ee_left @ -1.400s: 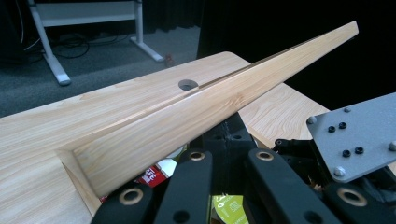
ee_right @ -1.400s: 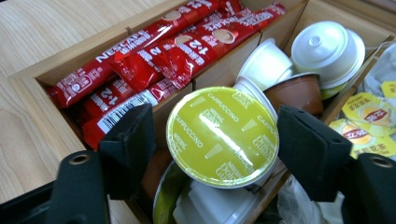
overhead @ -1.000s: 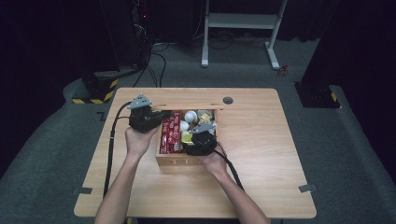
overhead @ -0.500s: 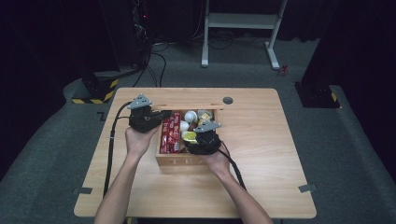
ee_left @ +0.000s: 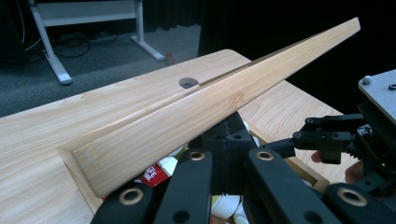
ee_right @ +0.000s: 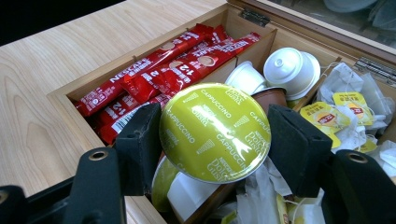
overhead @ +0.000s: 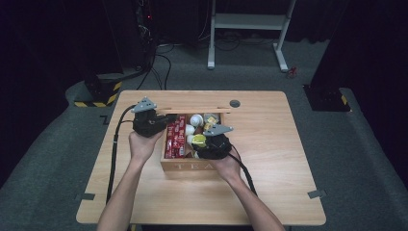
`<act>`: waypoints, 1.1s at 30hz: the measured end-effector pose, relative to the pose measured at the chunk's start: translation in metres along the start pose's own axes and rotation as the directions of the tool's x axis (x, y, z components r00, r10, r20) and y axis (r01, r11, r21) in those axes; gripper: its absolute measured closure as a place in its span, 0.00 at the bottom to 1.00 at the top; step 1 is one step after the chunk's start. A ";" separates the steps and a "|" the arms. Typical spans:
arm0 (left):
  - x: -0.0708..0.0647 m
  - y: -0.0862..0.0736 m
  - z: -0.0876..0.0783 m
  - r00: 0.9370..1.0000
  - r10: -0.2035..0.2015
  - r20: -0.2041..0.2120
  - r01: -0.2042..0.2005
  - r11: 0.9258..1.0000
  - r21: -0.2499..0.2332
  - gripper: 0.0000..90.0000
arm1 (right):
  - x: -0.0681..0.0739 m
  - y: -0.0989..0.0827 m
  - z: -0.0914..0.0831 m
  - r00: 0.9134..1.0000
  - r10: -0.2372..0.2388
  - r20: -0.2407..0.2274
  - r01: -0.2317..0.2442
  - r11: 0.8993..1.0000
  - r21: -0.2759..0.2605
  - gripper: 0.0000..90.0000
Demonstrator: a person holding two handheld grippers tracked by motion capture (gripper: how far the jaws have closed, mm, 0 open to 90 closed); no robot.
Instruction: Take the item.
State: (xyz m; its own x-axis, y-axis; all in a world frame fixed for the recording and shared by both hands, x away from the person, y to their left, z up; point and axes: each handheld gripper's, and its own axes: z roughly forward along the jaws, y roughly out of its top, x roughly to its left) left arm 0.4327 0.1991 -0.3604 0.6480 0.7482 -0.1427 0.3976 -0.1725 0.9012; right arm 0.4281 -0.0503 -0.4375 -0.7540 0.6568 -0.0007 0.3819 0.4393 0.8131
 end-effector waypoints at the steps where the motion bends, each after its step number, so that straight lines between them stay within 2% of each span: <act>1: 0.000 0.000 0.000 1.000 0.002 0.000 -0.002 1.000 0.001 1.00 | -0.001 0.000 -0.001 1.000 0.001 0.000 -0.001 1.000 0.000 0.42; 21: 0.000 0.000 0.000 1.000 0.004 -0.003 -0.004 1.000 0.005 1.00 | -0.015 -0.003 -0.022 1.000 0.013 0.013 -0.012 1.000 -0.025 0.42; 31: 0.000 0.000 -0.001 1.000 -0.021 0.010 0.021 1.000 0.012 1.00 | -0.025 -0.005 -0.034 0.999 0.037 0.029 -0.036 0.999 -0.024 0.42; 33: 0.000 -0.001 -0.002 1.000 -0.023 0.011 0.023 1.000 0.004 1.00 | -0.027 -0.003 -0.037 0.999 0.025 0.039 -0.025 1.000 -0.019 0.42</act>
State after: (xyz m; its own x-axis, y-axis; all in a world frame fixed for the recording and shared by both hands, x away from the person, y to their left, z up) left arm 0.4309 0.2012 -0.3606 0.6458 0.7448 -0.1679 0.4150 -0.1578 0.8960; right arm 0.4274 -0.0925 -0.4183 -0.7227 0.6911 -0.0026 0.3905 0.4114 0.8236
